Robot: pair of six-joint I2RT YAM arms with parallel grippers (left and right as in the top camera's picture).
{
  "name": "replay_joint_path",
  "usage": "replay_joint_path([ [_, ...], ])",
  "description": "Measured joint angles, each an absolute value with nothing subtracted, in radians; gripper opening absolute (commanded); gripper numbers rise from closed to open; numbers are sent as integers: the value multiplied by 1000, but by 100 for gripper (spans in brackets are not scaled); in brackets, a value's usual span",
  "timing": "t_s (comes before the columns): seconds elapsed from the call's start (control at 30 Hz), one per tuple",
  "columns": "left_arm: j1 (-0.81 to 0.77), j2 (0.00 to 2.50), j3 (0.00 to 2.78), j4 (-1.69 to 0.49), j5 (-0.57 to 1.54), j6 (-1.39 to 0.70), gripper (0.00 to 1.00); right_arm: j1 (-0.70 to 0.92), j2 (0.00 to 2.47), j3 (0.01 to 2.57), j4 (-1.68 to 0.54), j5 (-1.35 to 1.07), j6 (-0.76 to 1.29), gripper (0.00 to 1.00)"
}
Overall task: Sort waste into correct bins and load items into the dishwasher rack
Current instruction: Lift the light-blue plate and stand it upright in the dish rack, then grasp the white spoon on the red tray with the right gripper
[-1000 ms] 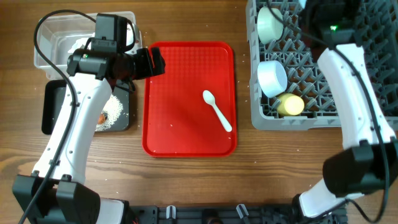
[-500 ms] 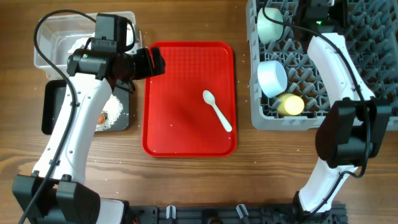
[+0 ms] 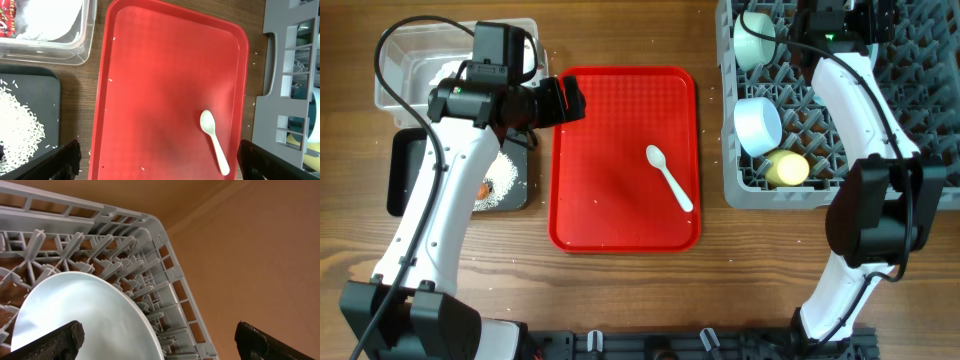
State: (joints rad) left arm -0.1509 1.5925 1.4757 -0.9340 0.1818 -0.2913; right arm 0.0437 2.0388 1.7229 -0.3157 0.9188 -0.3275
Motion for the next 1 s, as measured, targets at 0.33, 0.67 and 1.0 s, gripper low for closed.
replay_joint_path([
  [0.33,-151,1592,1476,-934,182,-291,100,128,1970,1722,-503,805,-280,100],
  [0.67,-151,1592,1475,-934,184,-291,100,302,1862,1679,-886,-40,-194,83],
  [1.0,-151,1592,1475,-934,185,-291,100,354,1860,1335,-841,-281,-97,80],
])
